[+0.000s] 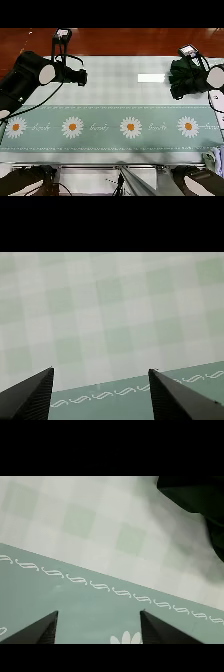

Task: Fold the shirts.

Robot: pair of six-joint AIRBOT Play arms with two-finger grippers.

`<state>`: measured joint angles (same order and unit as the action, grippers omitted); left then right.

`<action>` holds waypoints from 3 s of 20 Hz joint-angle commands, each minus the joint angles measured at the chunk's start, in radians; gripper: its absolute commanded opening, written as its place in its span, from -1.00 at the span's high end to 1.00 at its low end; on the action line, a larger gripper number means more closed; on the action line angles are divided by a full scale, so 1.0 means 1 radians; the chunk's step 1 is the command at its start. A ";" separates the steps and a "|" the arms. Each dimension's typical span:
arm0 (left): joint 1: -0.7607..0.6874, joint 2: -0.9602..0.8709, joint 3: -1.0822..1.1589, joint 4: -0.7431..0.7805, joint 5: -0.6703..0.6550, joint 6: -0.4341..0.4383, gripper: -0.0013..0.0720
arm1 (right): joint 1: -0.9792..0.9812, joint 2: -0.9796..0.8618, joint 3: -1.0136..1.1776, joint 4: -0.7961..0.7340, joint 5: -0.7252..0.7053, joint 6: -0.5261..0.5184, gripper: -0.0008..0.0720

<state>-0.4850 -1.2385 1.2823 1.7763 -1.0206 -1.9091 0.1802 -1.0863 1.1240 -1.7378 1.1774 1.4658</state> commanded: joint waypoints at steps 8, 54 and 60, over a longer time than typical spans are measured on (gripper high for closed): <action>0.000 0.000 0.000 0.000 0.000 0.000 -1.00 | 0.001 -0.001 0.000 0.000 0.000 0.000 -0.63; -0.002 -0.003 0.000 0.000 0.105 -0.007 -1.00 | -0.477 -0.582 0.007 -0.227 -0.961 0.733 0.18; -0.002 0.000 0.014 0.000 0.104 0.042 -1.00 | -0.408 -0.466 0.068 -0.229 -1.035 0.708 0.92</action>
<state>-0.4858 -1.2407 1.2861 1.7763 -0.9169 -1.9053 -0.2558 -1.6119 1.1595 -1.9667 0.1761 2.1933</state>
